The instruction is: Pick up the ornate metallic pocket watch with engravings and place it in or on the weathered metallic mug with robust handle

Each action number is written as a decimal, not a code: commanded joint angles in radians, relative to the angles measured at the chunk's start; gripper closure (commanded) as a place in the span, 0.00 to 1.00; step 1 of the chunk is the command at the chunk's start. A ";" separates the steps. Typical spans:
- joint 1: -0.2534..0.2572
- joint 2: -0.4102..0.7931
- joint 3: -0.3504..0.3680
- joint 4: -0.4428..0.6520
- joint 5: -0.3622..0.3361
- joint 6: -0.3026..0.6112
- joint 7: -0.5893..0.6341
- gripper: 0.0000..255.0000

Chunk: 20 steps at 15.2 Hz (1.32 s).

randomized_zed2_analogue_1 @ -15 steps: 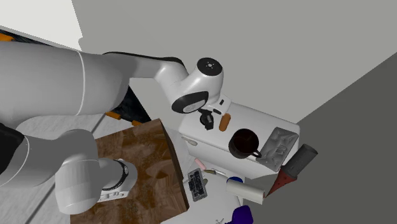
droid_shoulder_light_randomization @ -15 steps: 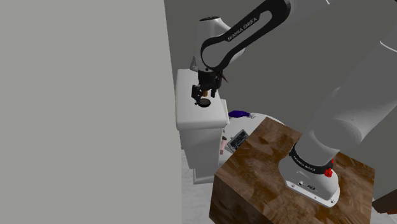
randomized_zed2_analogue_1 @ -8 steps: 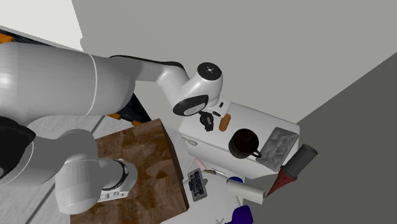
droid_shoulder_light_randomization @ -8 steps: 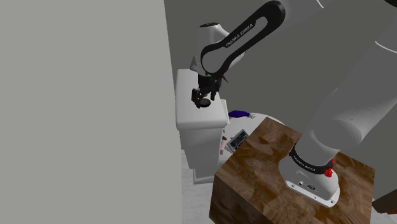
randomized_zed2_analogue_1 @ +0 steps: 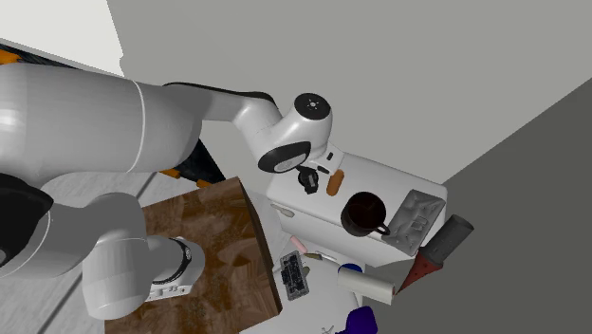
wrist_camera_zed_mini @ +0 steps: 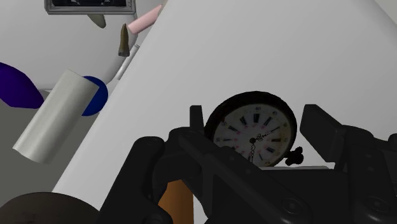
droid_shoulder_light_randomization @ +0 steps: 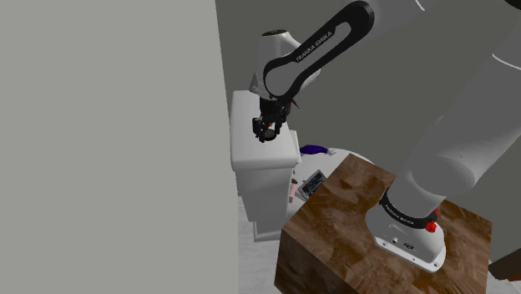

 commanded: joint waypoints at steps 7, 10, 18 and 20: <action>0.000 -0.019 -0.001 0.010 0.003 -0.029 -0.002 1.00; 0.001 -0.046 -0.002 0.027 0.006 -0.073 -0.004 1.00; 0.001 -0.108 -0.006 0.081 0.011 -0.188 -0.008 1.00; 0.001 -0.121 -0.007 0.096 0.012 -0.216 -0.008 1.00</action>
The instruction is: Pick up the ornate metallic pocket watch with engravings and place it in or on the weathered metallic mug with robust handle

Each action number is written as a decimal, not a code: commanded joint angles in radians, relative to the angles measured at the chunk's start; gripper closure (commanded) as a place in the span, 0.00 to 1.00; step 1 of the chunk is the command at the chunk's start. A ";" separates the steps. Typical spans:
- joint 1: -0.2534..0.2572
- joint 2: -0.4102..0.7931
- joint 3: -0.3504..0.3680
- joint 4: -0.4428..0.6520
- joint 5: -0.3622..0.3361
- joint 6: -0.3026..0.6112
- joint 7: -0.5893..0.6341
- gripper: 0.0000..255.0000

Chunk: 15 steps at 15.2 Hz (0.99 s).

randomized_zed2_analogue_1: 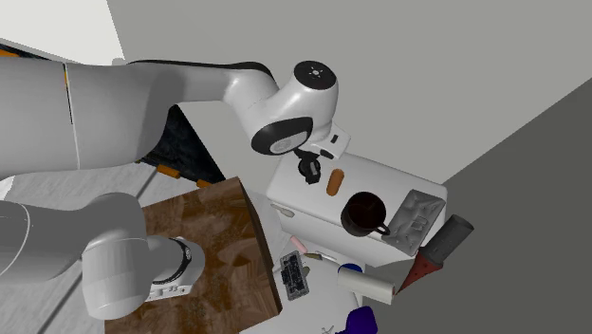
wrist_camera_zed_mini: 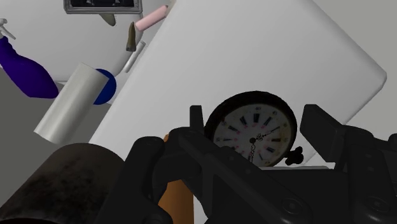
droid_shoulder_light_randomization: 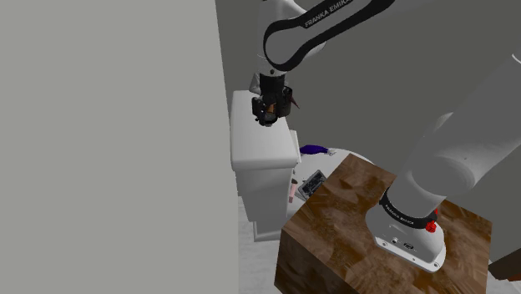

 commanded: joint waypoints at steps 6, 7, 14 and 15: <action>0.000 -0.038 -0.003 0.060 0.002 -0.098 -0.001 1.00; 0.000 -0.043 -0.004 0.070 0.002 -0.112 -0.002 1.00; -0.001 -0.068 -0.007 0.141 0.002 -0.209 -0.002 1.00; -0.001 -0.071 -0.008 0.151 0.002 -0.223 -0.002 1.00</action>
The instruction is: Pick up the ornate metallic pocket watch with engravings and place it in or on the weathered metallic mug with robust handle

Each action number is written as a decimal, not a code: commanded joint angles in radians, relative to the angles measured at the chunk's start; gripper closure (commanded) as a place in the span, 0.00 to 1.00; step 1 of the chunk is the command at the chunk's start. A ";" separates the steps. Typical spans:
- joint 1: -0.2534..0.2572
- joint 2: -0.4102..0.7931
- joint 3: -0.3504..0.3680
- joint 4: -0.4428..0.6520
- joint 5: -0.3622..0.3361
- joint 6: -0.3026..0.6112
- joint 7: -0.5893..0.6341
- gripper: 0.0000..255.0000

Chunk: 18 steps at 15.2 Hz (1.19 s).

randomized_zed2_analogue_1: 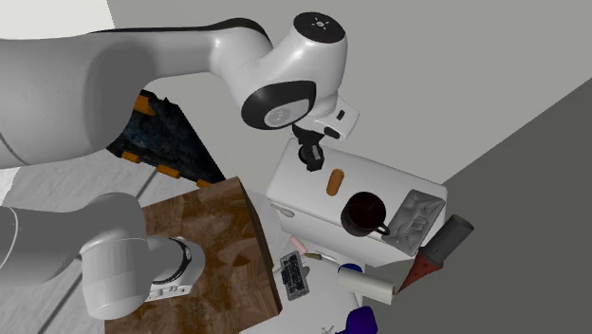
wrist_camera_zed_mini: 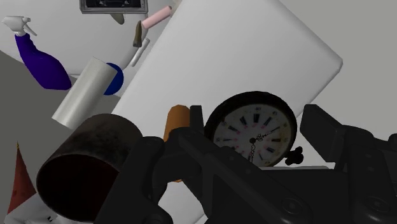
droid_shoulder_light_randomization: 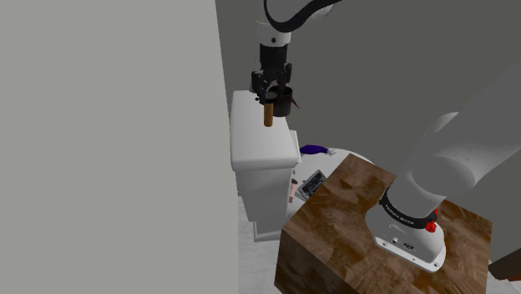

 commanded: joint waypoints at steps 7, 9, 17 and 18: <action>-0.040 0.051 -0.057 0.101 -0.022 -0.053 -0.084 1.00; -0.059 0.085 -0.084 0.138 -0.030 -0.056 -0.126 1.00; -0.133 0.252 -0.178 0.332 -0.041 -0.086 -0.290 1.00; -0.143 0.276 -0.188 0.362 -0.040 -0.092 -0.310 1.00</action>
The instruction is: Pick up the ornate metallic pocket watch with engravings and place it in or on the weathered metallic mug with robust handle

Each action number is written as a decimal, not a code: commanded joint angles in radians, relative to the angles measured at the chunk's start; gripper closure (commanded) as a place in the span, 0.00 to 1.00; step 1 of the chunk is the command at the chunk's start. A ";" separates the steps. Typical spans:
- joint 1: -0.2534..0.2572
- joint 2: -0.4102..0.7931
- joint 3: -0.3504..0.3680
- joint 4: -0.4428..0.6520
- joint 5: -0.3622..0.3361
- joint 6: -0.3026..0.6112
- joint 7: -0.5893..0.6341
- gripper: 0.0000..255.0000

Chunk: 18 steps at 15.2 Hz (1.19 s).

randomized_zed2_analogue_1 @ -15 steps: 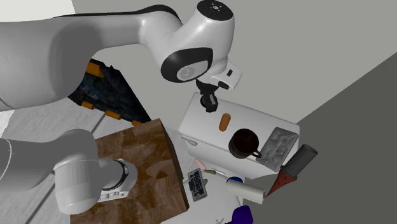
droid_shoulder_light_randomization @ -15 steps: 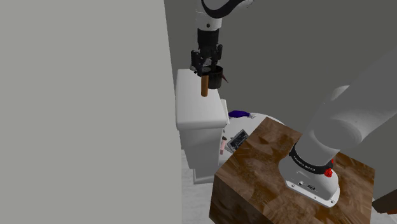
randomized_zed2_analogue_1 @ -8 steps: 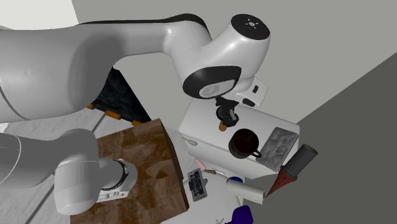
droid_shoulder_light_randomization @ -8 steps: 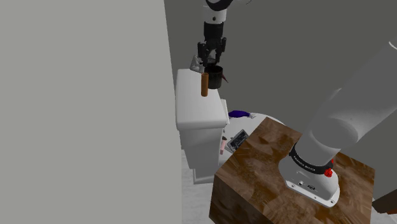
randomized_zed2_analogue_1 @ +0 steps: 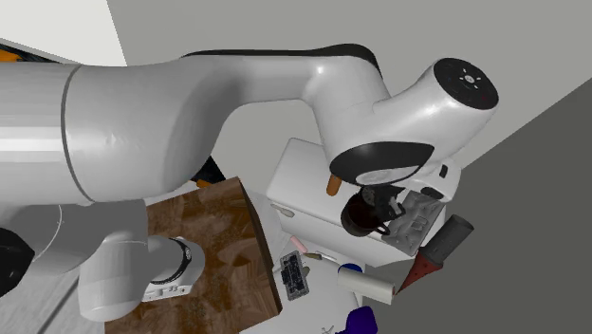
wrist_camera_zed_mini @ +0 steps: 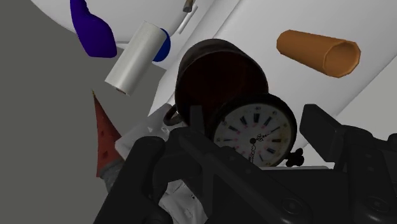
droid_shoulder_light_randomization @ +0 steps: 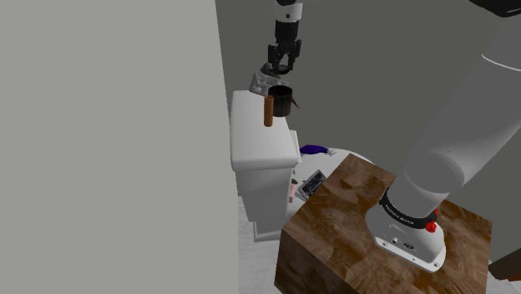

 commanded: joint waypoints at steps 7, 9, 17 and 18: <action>-0.020 0.062 -0.020 -0.007 0.004 0.069 -0.043 1.00; -0.020 0.068 -0.020 -0.028 0.004 0.095 -0.044 1.00; -0.020 0.091 -0.020 -0.087 0.007 0.177 -0.046 1.00; -0.020 0.091 -0.020 -0.087 0.007 0.177 -0.046 1.00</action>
